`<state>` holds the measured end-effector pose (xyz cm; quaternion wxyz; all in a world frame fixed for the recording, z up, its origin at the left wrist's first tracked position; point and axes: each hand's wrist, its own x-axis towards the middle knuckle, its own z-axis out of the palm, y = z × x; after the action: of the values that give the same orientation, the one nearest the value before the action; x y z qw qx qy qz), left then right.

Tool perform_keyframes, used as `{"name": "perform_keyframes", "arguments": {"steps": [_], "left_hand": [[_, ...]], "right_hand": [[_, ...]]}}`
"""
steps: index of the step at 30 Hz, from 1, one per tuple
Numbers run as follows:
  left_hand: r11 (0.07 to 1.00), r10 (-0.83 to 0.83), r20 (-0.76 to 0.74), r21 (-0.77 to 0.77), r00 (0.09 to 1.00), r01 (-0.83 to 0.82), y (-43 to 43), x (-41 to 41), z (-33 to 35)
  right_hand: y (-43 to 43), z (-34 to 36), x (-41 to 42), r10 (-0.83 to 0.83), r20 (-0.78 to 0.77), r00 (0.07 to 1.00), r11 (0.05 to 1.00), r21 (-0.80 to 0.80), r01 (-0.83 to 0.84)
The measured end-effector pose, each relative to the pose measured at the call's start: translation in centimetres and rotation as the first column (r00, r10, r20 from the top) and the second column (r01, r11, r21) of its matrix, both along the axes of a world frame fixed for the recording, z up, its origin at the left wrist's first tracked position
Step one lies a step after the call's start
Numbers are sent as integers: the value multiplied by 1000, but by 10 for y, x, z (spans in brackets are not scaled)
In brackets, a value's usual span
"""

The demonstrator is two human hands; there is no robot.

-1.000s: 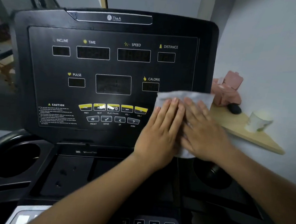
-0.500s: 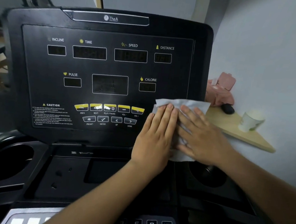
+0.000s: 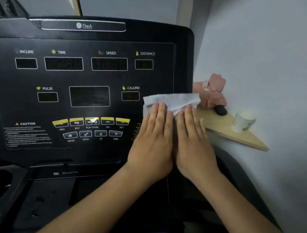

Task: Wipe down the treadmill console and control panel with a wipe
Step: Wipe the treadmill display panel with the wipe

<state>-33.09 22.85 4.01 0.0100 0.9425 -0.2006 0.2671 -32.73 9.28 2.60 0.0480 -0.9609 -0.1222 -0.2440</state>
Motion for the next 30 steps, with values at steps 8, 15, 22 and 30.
{"name": "perform_keyframes", "arguments": {"steps": [8,15,22,30], "left_hand": [[993,-31,51,115,998,25,14,21,-6],[996,-67,145,74,987,57,18,39,16],[982,-89,206,185,974,51,62,94,88],[967,43,263,231,964,-106,167,94,113]], "right_hand": [[-14,-31,1,44,93,995,998,-51,-40],[-18,-10,33,51,135,990,995,-88,-39],[7,84,87,52,202,978,974,-226,-5],[90,111,98,152,230,961,953,-291,-81]]}}
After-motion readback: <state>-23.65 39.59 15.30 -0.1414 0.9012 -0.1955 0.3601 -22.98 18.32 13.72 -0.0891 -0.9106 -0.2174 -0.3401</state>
